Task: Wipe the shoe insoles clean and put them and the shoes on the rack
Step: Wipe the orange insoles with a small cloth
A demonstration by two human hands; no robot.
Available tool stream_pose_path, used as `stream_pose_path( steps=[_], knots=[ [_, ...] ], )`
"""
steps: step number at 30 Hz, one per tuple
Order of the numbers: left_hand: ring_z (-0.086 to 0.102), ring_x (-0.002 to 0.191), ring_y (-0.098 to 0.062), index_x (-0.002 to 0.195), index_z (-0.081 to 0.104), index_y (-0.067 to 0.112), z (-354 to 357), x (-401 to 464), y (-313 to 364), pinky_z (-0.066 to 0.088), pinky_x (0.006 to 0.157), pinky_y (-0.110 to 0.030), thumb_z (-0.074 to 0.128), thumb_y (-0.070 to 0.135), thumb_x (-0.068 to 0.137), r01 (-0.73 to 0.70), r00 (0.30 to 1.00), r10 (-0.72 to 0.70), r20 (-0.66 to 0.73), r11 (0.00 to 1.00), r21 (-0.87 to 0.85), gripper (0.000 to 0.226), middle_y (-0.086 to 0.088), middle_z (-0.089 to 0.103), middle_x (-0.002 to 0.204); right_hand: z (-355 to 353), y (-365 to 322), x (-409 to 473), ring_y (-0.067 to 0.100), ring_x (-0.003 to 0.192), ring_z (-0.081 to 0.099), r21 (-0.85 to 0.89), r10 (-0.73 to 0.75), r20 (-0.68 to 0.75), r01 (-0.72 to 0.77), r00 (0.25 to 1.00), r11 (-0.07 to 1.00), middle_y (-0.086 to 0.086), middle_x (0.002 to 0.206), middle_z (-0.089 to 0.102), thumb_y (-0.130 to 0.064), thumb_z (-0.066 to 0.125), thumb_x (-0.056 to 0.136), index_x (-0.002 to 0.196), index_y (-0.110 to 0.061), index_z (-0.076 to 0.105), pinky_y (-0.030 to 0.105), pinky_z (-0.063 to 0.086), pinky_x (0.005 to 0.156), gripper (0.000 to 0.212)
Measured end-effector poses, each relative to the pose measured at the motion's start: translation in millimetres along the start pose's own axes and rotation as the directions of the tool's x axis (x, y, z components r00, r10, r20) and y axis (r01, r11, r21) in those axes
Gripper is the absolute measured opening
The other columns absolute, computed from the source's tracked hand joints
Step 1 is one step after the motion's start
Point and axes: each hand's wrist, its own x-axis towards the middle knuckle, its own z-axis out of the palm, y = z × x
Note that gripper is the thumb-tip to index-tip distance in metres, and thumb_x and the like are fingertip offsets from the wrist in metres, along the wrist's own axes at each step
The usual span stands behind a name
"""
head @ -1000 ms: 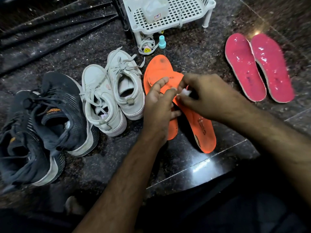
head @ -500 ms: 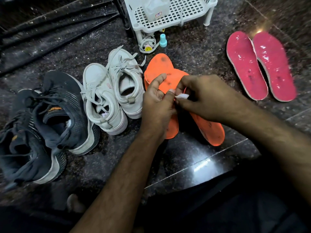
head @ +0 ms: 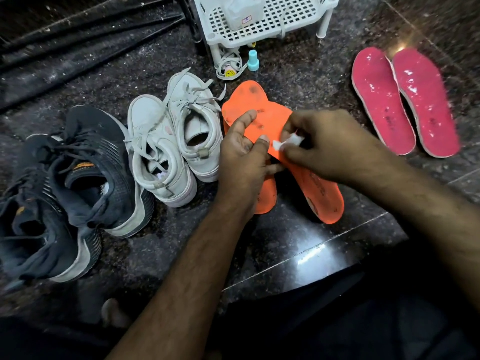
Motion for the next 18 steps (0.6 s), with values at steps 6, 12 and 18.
stream_pose_path(
  steps=[6,12,18],
  knots=[
    [0.064,0.069,-0.017,0.140,0.050,0.017,1,-3,1,0.059,0.055,-0.033,0.048,-0.003,0.101,0.002,1.000,0.000,0.028,0.999,-0.040,0.043,0.009,0.056,0.065,-7,14,5,0.020,0.082,0.061,-0.041,0.119,-0.089,-0.123,0.989,0.992,-0.002,0.082,0.064,-0.024,0.064,0.084,0.096,-0.022,0.068,0.026,0.044,0.073,0.013],
    [0.052,0.046,0.002,0.141,0.048,0.012,1,-5,6,0.053,0.047,-0.022,0.044,-0.009,0.100,-0.017,1.000,0.017,0.025,1.000,-0.009,0.046,0.017,0.053,0.049,5,-8,-3,0.017,0.074,0.059,0.004,-0.041,0.010,0.041,0.999,0.999,-0.004,0.077,0.064,-0.027,0.064,0.082,0.095,-0.025,0.067,0.028,0.045,0.069,0.013],
    [0.057,0.053,0.002,0.142,0.051,0.015,2,-8,8,0.062,0.063,-0.038,0.045,-0.005,0.102,-0.009,0.998,0.009,0.067,1.000,0.001,0.046,0.020,0.055,0.053,-11,25,10,0.021,0.082,0.065,-0.035,0.175,-0.101,-0.179,0.979,0.983,0.000,0.086,0.069,-0.025,0.064,0.083,0.095,-0.022,0.068,0.026,0.044,0.070,0.013]
  ],
)
